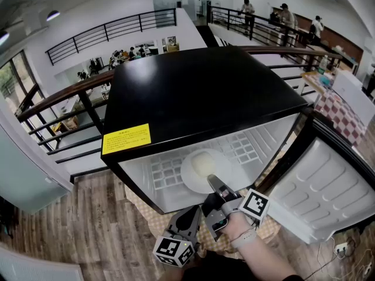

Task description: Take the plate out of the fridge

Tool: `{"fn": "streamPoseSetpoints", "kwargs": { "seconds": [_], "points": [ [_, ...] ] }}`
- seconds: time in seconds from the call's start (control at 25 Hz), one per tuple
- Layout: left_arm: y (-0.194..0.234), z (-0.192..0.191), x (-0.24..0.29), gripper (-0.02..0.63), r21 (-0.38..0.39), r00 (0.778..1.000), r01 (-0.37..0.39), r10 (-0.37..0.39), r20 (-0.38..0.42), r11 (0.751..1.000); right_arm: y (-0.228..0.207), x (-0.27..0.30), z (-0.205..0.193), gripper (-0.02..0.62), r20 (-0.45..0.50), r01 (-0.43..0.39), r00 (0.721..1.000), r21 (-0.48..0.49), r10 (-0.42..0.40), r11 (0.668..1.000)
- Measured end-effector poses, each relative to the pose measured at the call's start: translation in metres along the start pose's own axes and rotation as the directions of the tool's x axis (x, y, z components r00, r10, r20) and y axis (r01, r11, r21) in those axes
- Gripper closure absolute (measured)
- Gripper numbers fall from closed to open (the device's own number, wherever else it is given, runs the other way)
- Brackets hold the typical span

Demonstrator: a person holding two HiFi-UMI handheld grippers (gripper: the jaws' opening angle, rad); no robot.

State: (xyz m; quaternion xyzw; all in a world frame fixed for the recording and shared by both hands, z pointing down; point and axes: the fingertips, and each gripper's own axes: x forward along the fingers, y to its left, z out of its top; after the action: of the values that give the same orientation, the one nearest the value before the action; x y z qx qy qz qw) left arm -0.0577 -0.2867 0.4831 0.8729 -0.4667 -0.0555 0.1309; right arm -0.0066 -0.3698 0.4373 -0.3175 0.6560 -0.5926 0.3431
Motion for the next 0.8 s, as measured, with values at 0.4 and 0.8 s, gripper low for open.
{"fn": "streamPoseSetpoints", "kwargs": {
  "seconds": [0.4,0.8],
  "points": [
    [-0.008,0.0,-0.004,0.595,0.007,1.0,0.014,-0.014,-0.001,1.0,0.006,-0.012,-0.003,0.541,-0.001,-0.033,0.999,-0.001,0.033,0.999],
    [-0.018,0.001,-0.018,0.595,0.023,1.0,0.025,-0.025,-0.004,0.999,0.009,-0.032,-0.006,0.541,0.027,-0.049,0.998,0.024,0.048,0.999]
  ]
}}
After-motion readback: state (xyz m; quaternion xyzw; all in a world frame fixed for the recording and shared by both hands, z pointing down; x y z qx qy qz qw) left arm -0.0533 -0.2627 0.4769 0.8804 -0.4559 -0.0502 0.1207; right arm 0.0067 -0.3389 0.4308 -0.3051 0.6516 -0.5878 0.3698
